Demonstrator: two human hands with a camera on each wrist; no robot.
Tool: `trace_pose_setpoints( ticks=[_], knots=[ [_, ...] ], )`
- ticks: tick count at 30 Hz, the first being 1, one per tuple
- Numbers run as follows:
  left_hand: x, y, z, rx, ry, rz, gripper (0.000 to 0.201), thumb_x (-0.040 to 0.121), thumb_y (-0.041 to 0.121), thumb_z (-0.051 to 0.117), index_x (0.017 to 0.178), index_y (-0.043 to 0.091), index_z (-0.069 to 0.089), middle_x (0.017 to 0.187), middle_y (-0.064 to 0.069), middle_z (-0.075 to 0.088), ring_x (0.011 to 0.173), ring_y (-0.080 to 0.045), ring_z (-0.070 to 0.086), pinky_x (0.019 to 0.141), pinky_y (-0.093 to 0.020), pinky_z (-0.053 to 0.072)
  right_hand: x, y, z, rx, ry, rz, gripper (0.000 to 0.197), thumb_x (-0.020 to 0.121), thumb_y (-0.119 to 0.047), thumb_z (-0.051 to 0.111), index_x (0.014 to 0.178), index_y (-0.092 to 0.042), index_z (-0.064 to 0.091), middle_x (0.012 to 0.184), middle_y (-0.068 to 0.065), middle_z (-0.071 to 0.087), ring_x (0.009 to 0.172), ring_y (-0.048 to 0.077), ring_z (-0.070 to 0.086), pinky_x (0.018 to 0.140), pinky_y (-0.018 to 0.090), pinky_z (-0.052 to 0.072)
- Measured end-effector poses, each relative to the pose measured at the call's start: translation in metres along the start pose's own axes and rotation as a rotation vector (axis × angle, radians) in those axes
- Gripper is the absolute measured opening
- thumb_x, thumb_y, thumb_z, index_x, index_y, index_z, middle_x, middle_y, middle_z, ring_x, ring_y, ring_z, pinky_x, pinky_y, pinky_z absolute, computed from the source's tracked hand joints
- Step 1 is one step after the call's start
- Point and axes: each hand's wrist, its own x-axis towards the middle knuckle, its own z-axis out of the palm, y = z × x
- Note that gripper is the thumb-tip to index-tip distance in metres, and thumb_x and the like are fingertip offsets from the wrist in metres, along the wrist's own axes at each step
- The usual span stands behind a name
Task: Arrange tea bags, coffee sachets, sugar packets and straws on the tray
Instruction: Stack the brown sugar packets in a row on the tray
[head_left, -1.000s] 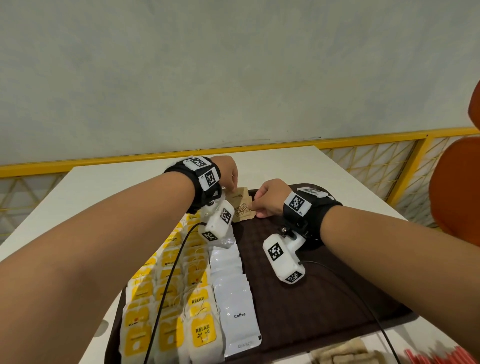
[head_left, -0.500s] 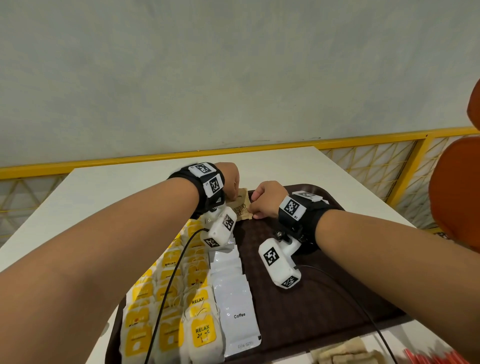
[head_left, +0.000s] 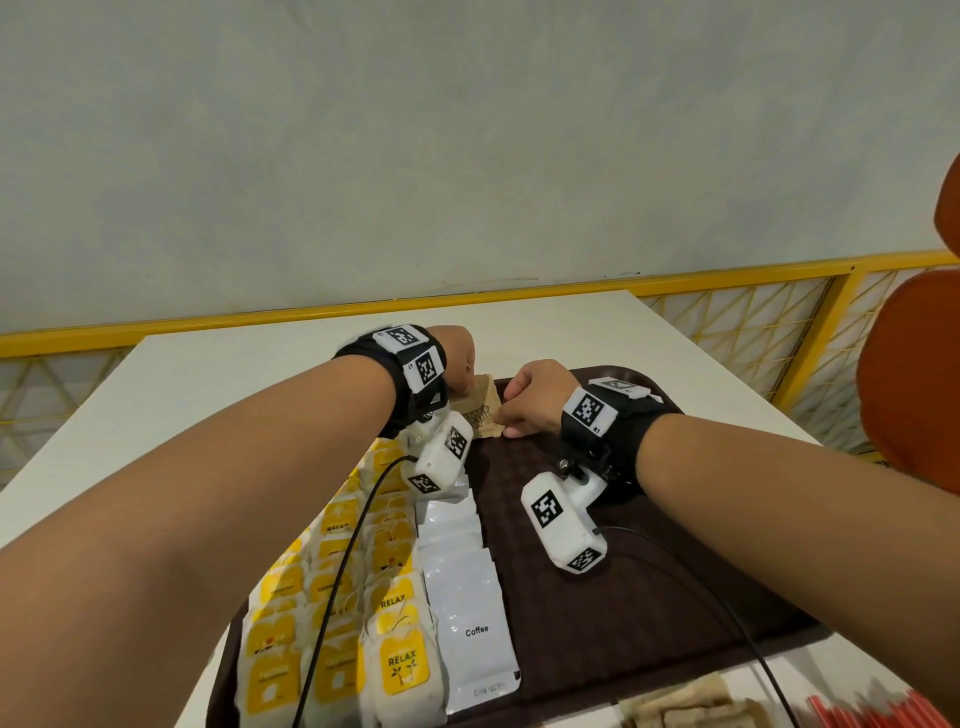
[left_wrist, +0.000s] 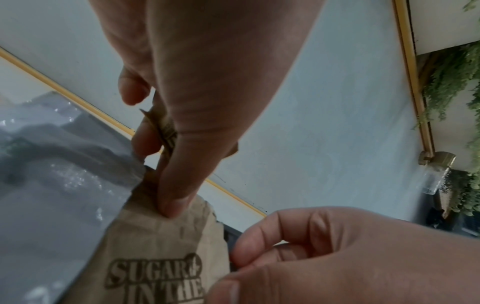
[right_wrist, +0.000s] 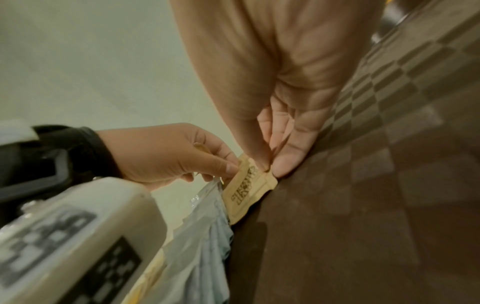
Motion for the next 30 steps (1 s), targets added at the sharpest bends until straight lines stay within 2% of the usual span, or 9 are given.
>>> trace_pose_setpoints(
  ticks=[5, 8, 12, 15, 17, 20, 23, 27, 30],
  knots=[
    [-0.013, 0.003, -0.010, -0.174, 0.065, 0.005, 0.027, 0.096, 0.020, 0.051, 0.109, 0.004, 0.068, 0.109, -0.007, 0.067, 0.096, -0.019, 0.060, 0.081, -0.029, 0.048, -0.001, -0.006, -0.004, 0.053, 0.027, 0.038, 0.019, 0.085, -0.016, 0.070, 0.074, -0.006, 0.058, 0.079, 0.015, 0.067, 0.066, 0.022, 0.061, 0.077, 0.037, 0.059],
    [-0.032, 0.006, -0.018, -0.690, 0.150, 0.026, 0.036, 0.103, 0.027, 0.036, 0.117, 0.007, 0.063, 0.095, -0.001, 0.063, 0.083, -0.015, 0.055, 0.071, -0.025, 0.043, -0.009, -0.019, -0.013, 0.274, 0.041, -0.053, 0.013, 0.089, -0.015, 0.066, 0.093, -0.004, 0.061, 0.087, 0.012, 0.064, 0.075, 0.021, 0.061, 0.081, 0.039, 0.058],
    [-0.066, 0.015, -0.023, -1.071, 0.158, 0.139, 0.043, 0.104, 0.036, 0.027, 0.139, 0.022, 0.048, 0.129, 0.009, 0.050, 0.115, -0.009, 0.046, 0.088, -0.018, 0.038, -0.021, -0.035, -0.019, 0.574, -0.087, -0.188, 0.034, 0.095, -0.020, 0.058, 0.125, -0.004, 0.054, 0.119, 0.008, 0.061, 0.107, 0.019, 0.060, 0.080, 0.030, 0.057],
    [-0.081, 0.016, -0.024, -1.015, 0.106, 0.184, 0.044, 0.103, 0.041, 0.023, 0.143, 0.032, 0.040, 0.142, 0.013, 0.038, 0.130, -0.007, 0.032, 0.098, -0.022, 0.022, -0.031, -0.039, -0.022, 0.602, -0.127, -0.223, 0.014, 0.094, -0.012, 0.059, 0.105, -0.004, 0.062, 0.106, 0.009, 0.064, 0.101, 0.018, 0.063, 0.077, 0.029, 0.058],
    [-0.082, 0.008, -0.023, -0.886, 0.075, 0.203, 0.043, 0.103, 0.042, 0.028, 0.141, 0.031, 0.044, 0.140, 0.011, 0.045, 0.127, -0.008, 0.039, 0.098, -0.022, 0.028, -0.036, -0.038, -0.024, 0.587, -0.119, -0.213, 0.005, 0.091, -0.005, 0.061, 0.086, -0.006, 0.061, 0.089, 0.008, 0.064, 0.084, 0.016, 0.066, 0.070, 0.025, 0.059],
    [-0.081, -0.005, -0.025, -0.695, 0.109, 0.177, 0.029, 0.096, 0.034, 0.052, 0.109, 0.015, 0.069, 0.104, 0.001, 0.067, 0.096, -0.012, 0.056, 0.084, -0.023, 0.041, -0.039, -0.033, -0.027, 0.544, -0.096, -0.139, 0.006, 0.091, -0.001, 0.060, 0.085, -0.003, 0.060, 0.086, 0.013, 0.062, 0.070, 0.013, 0.067, 0.065, 0.024, 0.059],
    [-0.076, -0.014, -0.025, -0.605, 0.113, 0.127, 0.010, 0.088, 0.025, 0.067, 0.081, 0.020, 0.071, 0.075, 0.005, 0.065, 0.071, -0.008, 0.053, 0.078, -0.028, 0.044, -0.040, -0.027, -0.027, 0.496, -0.108, -0.060, 0.006, 0.090, 0.002, 0.059, 0.084, 0.001, 0.057, 0.099, 0.021, 0.062, 0.081, 0.025, 0.067, 0.062, 0.027, 0.060],
    [-0.071, -0.005, -0.019, -0.324, 0.006, 0.088, 0.008, 0.086, 0.023, 0.068, 0.084, 0.017, 0.073, 0.079, 0.008, 0.065, 0.072, -0.005, 0.052, 0.068, -0.020, 0.041, -0.040, -0.020, -0.023, 0.235, -0.112, -0.001, 0.011, 0.087, 0.000, 0.066, 0.080, -0.004, 0.057, 0.081, 0.014, 0.063, 0.066, 0.018, 0.063, 0.067, 0.031, 0.059],
    [-0.060, 0.000, -0.013, -0.227, 0.055, 0.061, 0.014, 0.086, 0.022, 0.068, 0.093, 0.011, 0.074, 0.092, 0.001, 0.069, 0.077, -0.008, 0.055, 0.067, -0.021, 0.040, -0.034, -0.015, -0.019, 0.072, -0.084, 0.029, 0.012, 0.084, -0.002, 0.070, 0.079, -0.007, 0.060, 0.072, 0.009, 0.063, 0.058, 0.012, 0.057, 0.065, 0.026, 0.056]
  ],
)
